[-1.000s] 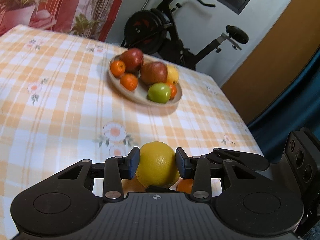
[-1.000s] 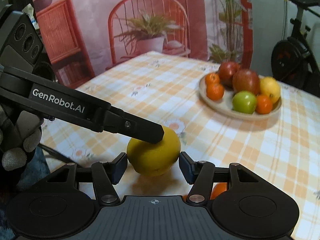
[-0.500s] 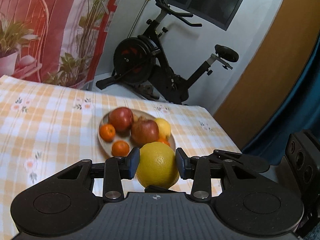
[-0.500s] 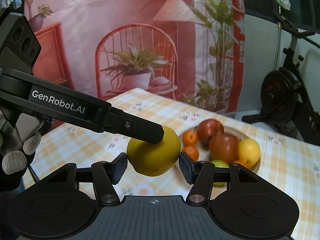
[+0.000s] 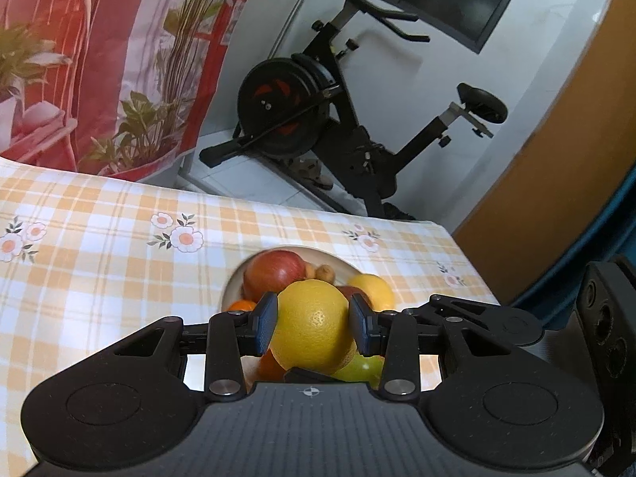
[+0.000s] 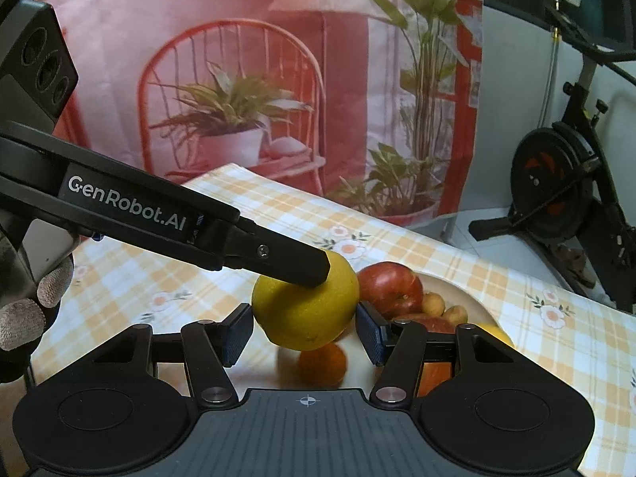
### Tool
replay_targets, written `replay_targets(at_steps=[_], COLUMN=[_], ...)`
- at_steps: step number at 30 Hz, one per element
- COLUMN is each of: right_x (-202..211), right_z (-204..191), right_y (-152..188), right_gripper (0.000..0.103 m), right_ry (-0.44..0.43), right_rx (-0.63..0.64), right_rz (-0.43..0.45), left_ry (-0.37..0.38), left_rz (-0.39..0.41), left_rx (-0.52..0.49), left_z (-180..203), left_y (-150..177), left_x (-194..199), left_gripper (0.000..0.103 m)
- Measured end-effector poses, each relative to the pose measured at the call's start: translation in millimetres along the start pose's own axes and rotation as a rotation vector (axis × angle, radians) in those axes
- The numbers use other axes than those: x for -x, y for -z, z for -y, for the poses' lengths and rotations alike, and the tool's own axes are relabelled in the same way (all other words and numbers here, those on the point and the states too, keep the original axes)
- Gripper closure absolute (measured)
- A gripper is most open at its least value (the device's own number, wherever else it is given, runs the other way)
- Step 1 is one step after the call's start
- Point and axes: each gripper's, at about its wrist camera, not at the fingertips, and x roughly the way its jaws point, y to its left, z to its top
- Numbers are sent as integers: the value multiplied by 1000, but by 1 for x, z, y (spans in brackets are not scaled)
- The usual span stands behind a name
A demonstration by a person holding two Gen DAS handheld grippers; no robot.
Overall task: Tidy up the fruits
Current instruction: 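Carry the lemon with both grippers over the cream plate and lower it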
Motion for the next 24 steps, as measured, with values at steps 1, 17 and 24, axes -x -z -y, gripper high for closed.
replay_targets(at_steps=[1,17,24], right_x=[-6,-41,-33], right_z=[2,12,9], right_y=[-1,1,4], right_gripper=[50,50,50], right_ry=[3,44,41], right_rx=[-3,20,25], right_rz=[-7,-62,-58], left_ry=[0,5,-25], left_rz=[-6,-43,-46], left_rx=[4,23,9], left_z=[-3,-21,-17], left_y=[-2,-8,-5], left_x=[-5,-30,-30], left_gripper=[62,63,62])
